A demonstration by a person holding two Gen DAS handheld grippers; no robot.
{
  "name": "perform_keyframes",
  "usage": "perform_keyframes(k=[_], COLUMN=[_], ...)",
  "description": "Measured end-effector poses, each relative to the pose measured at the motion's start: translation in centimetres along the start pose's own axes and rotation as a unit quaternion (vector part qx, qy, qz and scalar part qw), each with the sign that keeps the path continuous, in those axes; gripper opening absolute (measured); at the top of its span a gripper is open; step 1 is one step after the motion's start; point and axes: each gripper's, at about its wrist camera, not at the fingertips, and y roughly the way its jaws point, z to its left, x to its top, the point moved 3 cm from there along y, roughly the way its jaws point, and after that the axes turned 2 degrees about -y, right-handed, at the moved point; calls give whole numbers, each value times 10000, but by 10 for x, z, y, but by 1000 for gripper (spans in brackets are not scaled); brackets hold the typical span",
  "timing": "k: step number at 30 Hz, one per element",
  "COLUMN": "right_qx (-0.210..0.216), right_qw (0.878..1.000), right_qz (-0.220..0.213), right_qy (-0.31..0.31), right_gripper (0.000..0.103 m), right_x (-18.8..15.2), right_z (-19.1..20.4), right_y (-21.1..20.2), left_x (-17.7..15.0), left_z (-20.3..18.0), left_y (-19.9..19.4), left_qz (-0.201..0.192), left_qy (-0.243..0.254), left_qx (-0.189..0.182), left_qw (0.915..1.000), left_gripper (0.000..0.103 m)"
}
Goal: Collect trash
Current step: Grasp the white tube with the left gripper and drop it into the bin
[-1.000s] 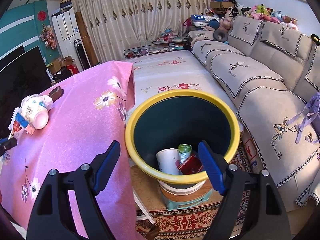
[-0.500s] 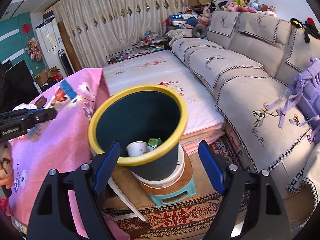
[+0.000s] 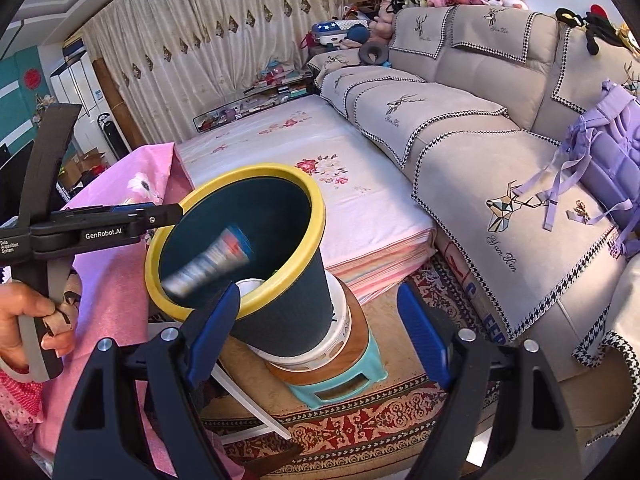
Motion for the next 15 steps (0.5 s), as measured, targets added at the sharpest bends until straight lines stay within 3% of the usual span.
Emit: perform_keyframes(k=[4, 9, 15], right_qx=[55, 206, 515], right_qw=[10000, 9995, 9973], right_qz=[20, 47, 115], right_qy=[-45, -214, -514], right_gripper=[77, 77, 77], right_x=[0, -1, 0], right_z=[6, 27, 71], right_y=[1, 3, 8], left_x=[-12, -44, -110], left_z=[13, 41, 103], left_y=[-31, -99, -179], left_qz=[-237, -807, -1302], left_qy=[-67, -327, -874], left_qx=[56, 233, 913], left_qw=[9997, 9959, 9834], left_gripper=[58, 73, 82])
